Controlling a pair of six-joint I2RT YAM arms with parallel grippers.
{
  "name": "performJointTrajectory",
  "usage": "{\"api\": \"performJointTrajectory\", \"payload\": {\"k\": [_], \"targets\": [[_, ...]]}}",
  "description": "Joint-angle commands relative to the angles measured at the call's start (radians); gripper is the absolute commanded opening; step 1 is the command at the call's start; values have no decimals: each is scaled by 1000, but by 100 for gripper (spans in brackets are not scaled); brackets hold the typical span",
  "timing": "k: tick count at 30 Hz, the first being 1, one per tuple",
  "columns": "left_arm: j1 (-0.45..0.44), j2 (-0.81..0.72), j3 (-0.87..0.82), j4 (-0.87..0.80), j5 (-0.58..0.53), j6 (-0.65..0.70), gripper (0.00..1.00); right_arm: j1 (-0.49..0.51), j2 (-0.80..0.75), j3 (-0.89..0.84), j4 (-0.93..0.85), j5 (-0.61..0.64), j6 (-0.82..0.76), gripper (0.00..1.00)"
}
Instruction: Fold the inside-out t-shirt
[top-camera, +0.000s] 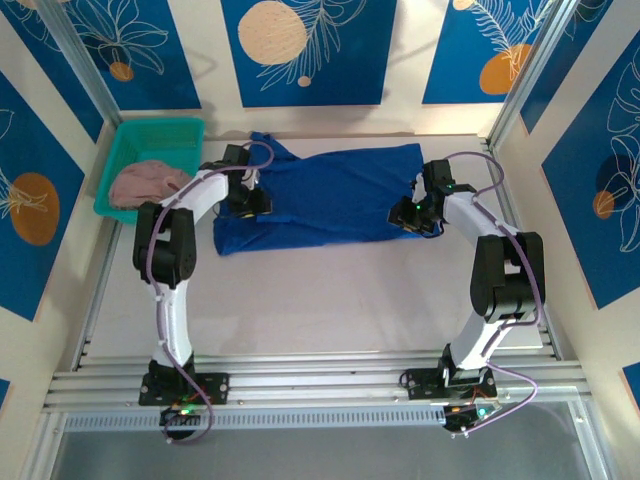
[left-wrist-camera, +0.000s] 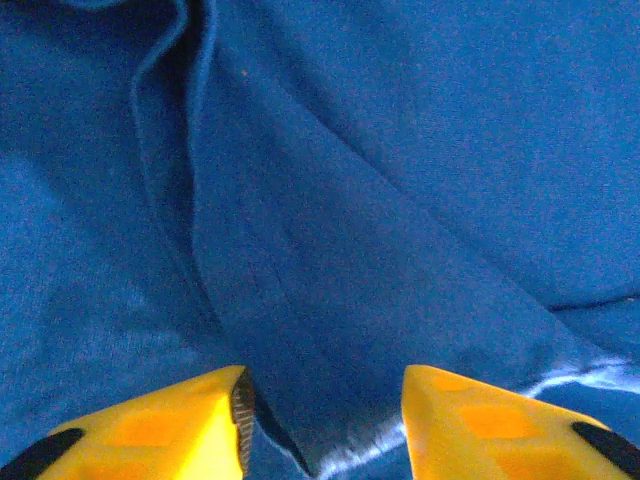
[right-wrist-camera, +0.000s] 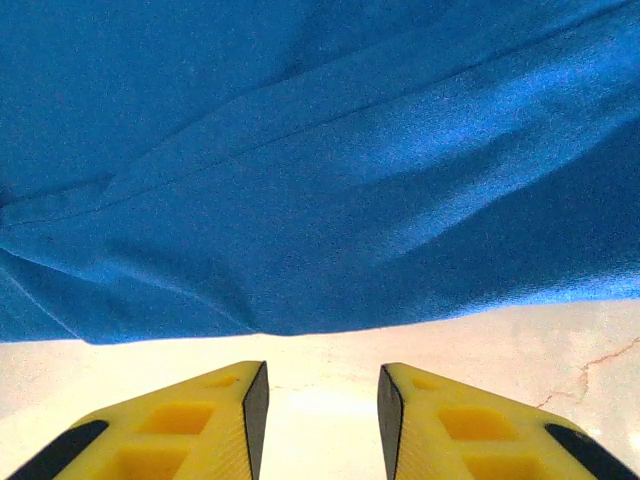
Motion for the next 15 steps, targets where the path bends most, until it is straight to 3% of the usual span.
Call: {"api": "performJointTrajectory", "payload": {"k": [1, 11, 15], "targets": [[-3, 30, 37, -13, 14, 16, 35, 9, -17, -20, 3, -23, 8, 36], [-3, 33, 72, 2, 37, 25, 1, 9, -11, -19, 5, -24, 9, 36], [-5, 42, 122, -5, 56, 28, 0, 10, -11, -17, 2, -20, 8, 36]]}}
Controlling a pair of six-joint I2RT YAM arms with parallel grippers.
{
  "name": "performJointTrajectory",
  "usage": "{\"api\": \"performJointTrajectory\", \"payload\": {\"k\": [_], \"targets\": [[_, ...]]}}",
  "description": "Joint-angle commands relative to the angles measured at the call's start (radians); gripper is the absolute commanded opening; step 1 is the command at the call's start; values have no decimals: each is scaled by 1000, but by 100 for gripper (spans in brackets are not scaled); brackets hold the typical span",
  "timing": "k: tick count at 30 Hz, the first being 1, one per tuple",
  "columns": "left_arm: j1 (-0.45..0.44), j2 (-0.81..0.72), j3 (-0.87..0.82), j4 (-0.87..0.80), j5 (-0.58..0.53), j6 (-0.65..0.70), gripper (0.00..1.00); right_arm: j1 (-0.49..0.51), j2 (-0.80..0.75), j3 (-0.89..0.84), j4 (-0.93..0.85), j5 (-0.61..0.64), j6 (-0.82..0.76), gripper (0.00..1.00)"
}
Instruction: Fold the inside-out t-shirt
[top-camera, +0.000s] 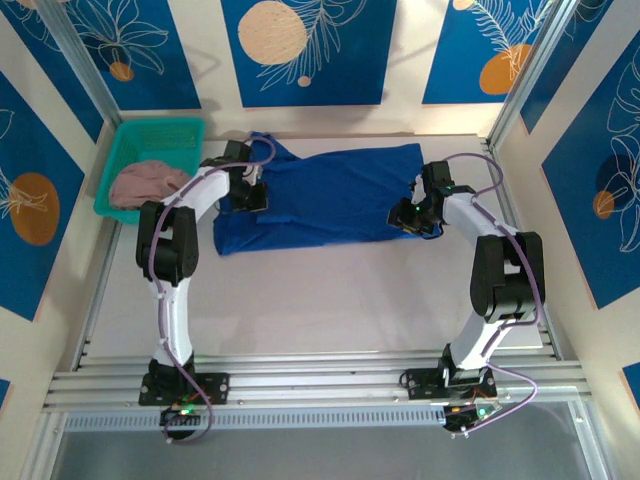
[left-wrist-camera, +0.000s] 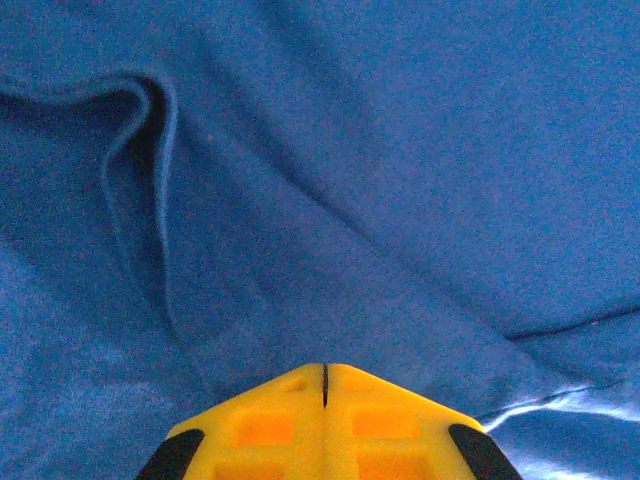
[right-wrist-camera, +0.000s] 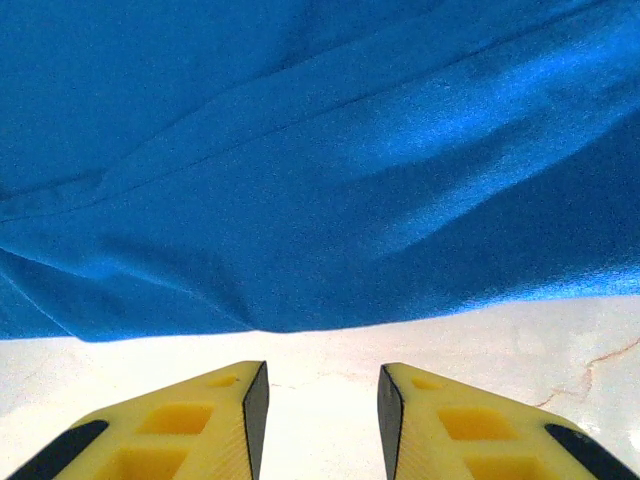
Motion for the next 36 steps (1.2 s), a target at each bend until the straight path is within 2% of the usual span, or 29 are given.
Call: {"api": "performJointTrajectory", "payload": {"k": [1, 4, 7, 8, 11, 16, 19, 30, 36], "targets": [[-6, 20, 67, -9, 34, 9, 0, 7, -11, -8, -3, -21, 7, 37], [-6, 15, 91, -34, 12, 6, 0, 6, -13, -7, -7, -22, 5, 36], [-6, -16, 55, -52, -70, 10, 15, 5, -16, -15, -7, -17, 3, 36], [-3, -30, 29, -48, -88, 9, 23, 6, -16, -17, -5, -17, 3, 36], [-1, -44, -31, -37, -91, 0, 42, 6, -7, -20, 1, -27, 6, 36], [-3, -28, -71, -9, -20, -23, 48, 9, 3, -13, 4, -30, 8, 36], [-3, -12, -68, -4, 25, -35, 45, 7, 0, -14, 3, -28, 7, 36], [-3, 1, -54, 0, 47, -33, 8, 9, -1, -18, 5, -26, 6, 36], [-3, -10, -12, -21, 27, -18, 1, 8, -2, -18, 3, -26, 8, 36]]}}
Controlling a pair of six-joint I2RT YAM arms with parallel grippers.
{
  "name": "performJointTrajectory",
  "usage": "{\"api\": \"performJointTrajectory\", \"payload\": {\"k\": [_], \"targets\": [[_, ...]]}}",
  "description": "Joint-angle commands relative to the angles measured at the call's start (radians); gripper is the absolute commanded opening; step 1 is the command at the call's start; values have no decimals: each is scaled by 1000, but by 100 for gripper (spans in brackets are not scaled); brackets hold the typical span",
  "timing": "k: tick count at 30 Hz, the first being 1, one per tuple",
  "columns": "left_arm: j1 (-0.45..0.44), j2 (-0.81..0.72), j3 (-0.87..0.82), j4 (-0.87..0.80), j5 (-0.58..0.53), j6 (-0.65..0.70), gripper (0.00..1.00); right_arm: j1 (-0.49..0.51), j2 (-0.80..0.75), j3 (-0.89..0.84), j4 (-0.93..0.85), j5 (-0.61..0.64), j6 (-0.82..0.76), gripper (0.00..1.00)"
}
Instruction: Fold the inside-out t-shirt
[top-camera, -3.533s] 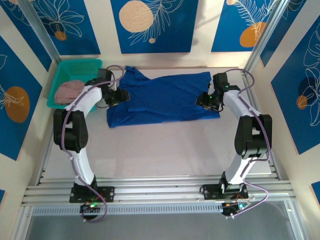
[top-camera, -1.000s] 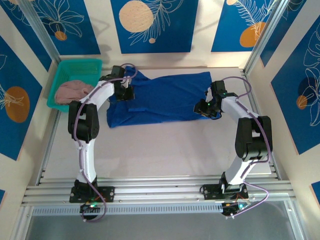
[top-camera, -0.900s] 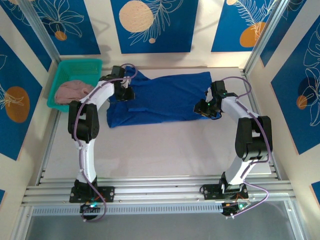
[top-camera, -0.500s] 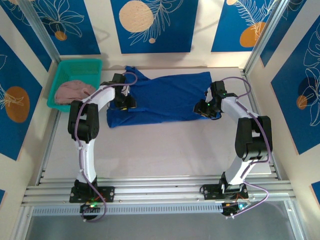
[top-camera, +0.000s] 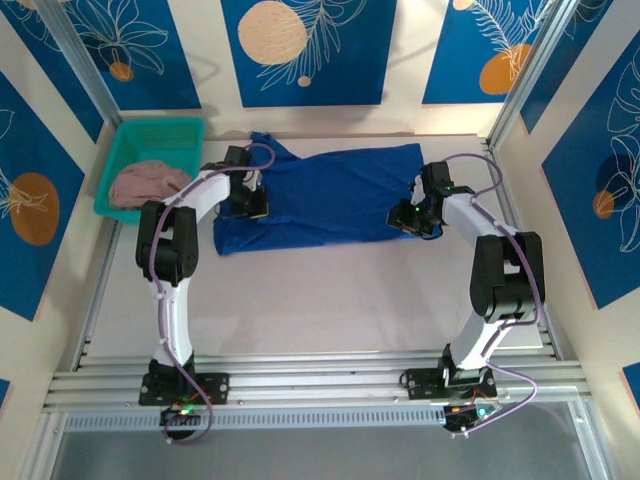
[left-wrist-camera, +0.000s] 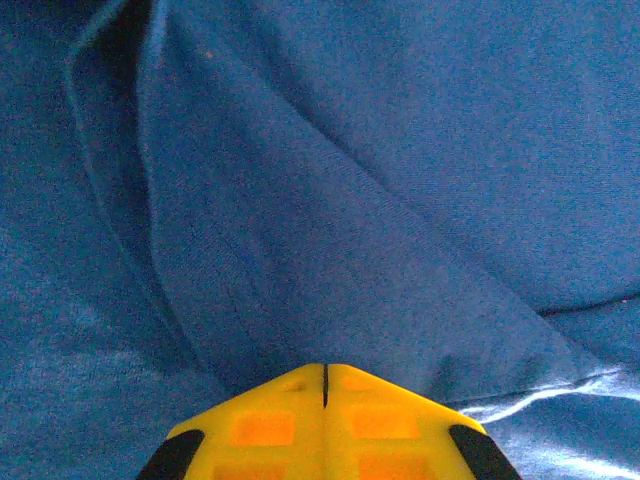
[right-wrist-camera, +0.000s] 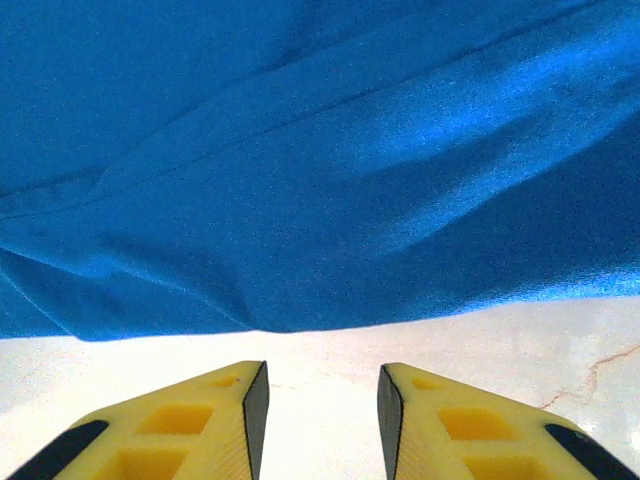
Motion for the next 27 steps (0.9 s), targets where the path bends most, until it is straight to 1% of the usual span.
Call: {"api": "performJointTrajectory", "payload": {"k": [1, 7, 11, 13, 16, 17, 18, 21, 23, 25, 27], "targets": [[-4, -9, 53, -26, 3, 17, 0, 6, -3, -12, -4, -25, 8, 37], [-12, 7, 135, -33, 28, 23, 0, 5, -1, -8, -4, -26, 8, 37], [-30, 71, 256, -102, 21, 33, 0, 6, -2, -6, -10, -25, 7, 37], [-34, 74, 264, -114, 4, 32, 0, 6, -9, -8, -13, -23, 4, 37], [-29, 25, 194, -104, -80, 41, 12, 5, -24, -20, -15, -14, -2, 37], [-24, 1, 156, -92, -99, 42, 17, 2, -26, -23, -16, -13, -3, 37], [-16, -24, 111, -75, -105, 36, 24, 1, -26, -25, -14, -14, -3, 37], [5, -71, 3, -35, -92, 23, 37, 1, -18, -27, -6, -24, 0, 37], [6, -77, -41, -20, -73, 18, 44, 4, -11, -24, 0, -30, 3, 37], [7, -74, -73, 0, -49, 9, 47, 6, -5, -20, 0, -32, 5, 37], [7, -66, -86, 15, -35, -1, 47, 9, -3, -19, 0, -32, 5, 37]]}}
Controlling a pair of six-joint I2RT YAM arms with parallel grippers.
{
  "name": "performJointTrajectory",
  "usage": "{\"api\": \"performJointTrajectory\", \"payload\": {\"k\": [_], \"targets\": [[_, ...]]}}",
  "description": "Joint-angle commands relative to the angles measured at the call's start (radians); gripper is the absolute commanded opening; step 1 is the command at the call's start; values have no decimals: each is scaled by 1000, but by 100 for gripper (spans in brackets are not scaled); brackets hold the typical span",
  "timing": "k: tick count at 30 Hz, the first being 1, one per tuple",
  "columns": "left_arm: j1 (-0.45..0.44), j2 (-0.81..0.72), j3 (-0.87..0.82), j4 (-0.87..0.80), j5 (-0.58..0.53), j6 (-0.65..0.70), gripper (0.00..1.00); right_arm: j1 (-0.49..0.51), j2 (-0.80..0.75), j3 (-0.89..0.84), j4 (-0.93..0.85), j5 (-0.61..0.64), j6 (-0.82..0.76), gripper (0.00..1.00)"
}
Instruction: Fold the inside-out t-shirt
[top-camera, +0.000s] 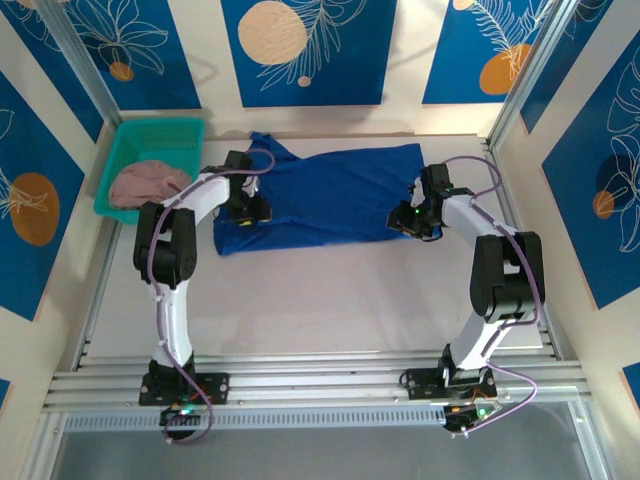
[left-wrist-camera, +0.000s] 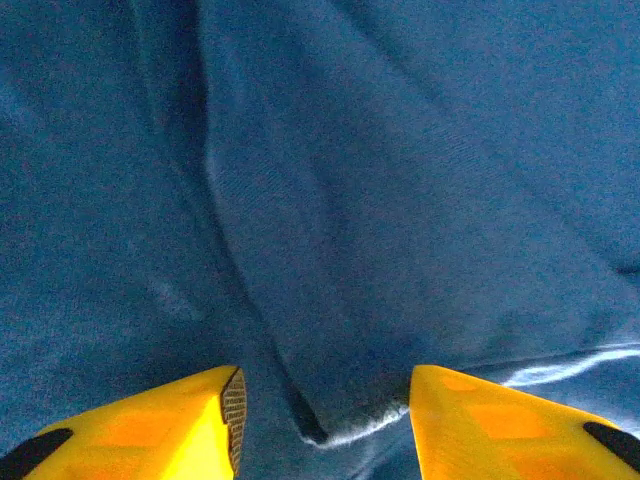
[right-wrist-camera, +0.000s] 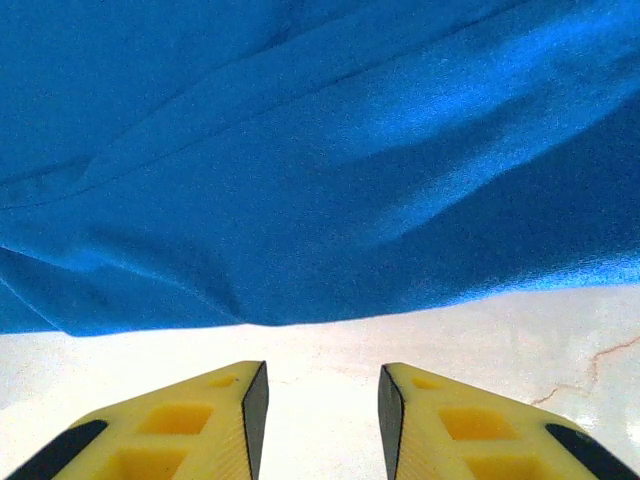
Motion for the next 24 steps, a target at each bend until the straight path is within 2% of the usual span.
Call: {"api": "performJointTrajectory", "payload": {"k": [1, 8, 18, 24], "targets": [[4, -28, -18, 42, 34, -17, 46, 9, -4, -2, -3, -31, 4, 37], [4, 14, 15, 48, 62, -16, 23, 11, -9, -10, -5, -27, 5, 37], [5, 23, 40, 40, 67, -12, 0, 11, -9, -10, -5, -28, 5, 37], [3, 10, 81, 40, 66, -3, 0, 12, -9, -10, -6, -26, 4, 37]]}}
